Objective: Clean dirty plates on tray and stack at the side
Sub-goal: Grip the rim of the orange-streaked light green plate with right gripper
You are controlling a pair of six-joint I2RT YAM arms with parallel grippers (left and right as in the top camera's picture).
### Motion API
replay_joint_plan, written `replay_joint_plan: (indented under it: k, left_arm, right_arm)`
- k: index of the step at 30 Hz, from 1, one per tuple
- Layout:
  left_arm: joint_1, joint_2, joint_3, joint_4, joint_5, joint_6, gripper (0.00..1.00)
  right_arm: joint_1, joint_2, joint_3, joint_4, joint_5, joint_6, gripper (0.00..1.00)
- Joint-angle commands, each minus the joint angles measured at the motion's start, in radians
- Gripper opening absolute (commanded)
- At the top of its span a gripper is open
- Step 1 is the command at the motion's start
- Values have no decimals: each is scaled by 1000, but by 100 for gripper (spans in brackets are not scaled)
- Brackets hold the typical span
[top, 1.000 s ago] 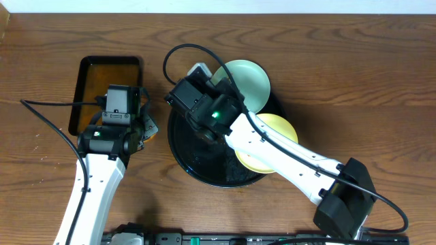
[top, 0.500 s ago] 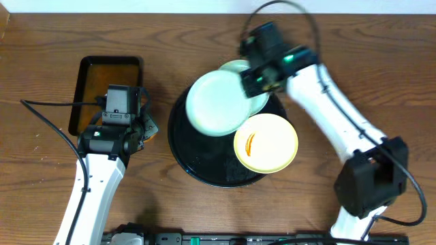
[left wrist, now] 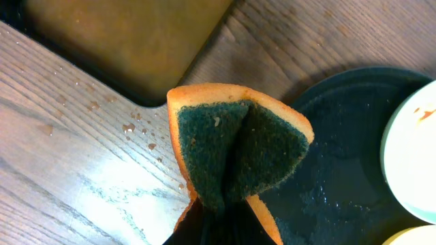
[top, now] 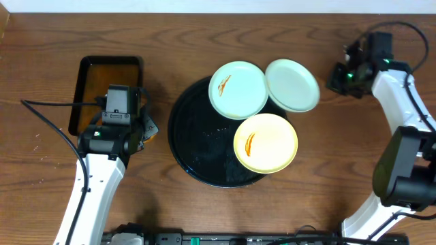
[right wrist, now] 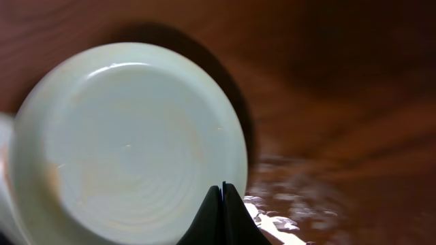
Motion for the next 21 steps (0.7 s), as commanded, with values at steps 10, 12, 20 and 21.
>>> replay_joint_plan:
  k: [10, 12, 20, 21]
  left_arm:
    - [5, -4, 3, -4, -1, -12, 8]
    - [5, -4, 2, -2, -1, -12, 8]
    - [5, -3, -14, 7, -1, -13, 8]
    - [5, -3, -14, 7, -1, -13, 8]
  right_arm:
    - [-45, -21, -81, 50, -158, 39, 9]
    - [9, -22, -80, 50, -243, 9, 17]
    - [308, -21, -78, 114, -103, 74, 61]
    - [352, -21, -78, 127, -14, 112, 63]
